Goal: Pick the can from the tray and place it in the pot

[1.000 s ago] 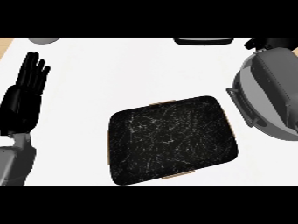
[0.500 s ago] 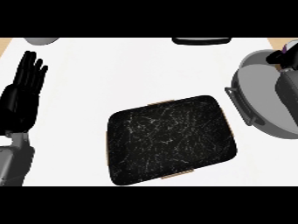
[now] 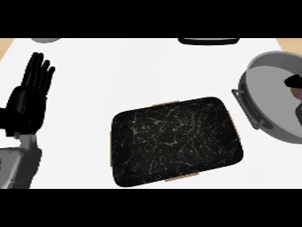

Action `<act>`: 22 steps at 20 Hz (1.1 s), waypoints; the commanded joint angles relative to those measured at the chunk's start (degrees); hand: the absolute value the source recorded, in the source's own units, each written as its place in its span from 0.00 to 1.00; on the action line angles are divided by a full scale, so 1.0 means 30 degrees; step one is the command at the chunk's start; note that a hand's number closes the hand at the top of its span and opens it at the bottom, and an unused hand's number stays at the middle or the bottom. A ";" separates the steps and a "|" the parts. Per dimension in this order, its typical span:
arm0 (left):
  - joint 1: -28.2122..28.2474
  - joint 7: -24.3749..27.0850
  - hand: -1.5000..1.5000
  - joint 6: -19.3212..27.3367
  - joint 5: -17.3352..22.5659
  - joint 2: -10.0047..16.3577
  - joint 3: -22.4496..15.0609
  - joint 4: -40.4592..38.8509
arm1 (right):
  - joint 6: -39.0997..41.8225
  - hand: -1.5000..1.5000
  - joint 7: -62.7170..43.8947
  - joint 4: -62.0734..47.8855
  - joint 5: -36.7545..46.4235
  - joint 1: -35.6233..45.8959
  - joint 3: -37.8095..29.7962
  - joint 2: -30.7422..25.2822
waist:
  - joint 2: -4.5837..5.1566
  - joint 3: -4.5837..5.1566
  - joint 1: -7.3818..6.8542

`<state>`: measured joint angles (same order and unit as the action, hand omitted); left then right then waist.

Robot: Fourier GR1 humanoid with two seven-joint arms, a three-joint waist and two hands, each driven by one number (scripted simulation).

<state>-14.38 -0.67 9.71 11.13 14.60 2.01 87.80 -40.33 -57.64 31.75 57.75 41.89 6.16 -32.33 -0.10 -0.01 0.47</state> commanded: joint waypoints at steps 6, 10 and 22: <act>-0.0418 0.0049 0.50 -0.0332 -0.0105 -0.0137 0.0099 -0.0369 | -0.0480 0.00 0.6439 0.0502 -0.6237 -0.2602 -0.3784 0.1027 | 0.0126 -0.0028 -0.0202; 0.0191 -0.1769 0.50 -0.0848 0.0628 0.0781 0.0721 0.2010 | -0.1014 0.00 0.8676 0.0012 -0.6284 -0.1430 -0.4226 0.0473 | 0.0082 -0.0025 -0.0499; 0.0297 0.0263 0.50 -0.1302 0.0283 0.0178 0.0890 -0.0178 | -0.6036 0.00 1.1872 0.5223 -1.0347 -0.3019 -0.7880 0.2020 | 0.0003 -0.0004 -0.0123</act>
<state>-15.01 -1.13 7.47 11.00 14.41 3.44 87.21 -53.66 -23.86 43.06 30.20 34.43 -14.61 -27.94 0.00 -0.05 0.14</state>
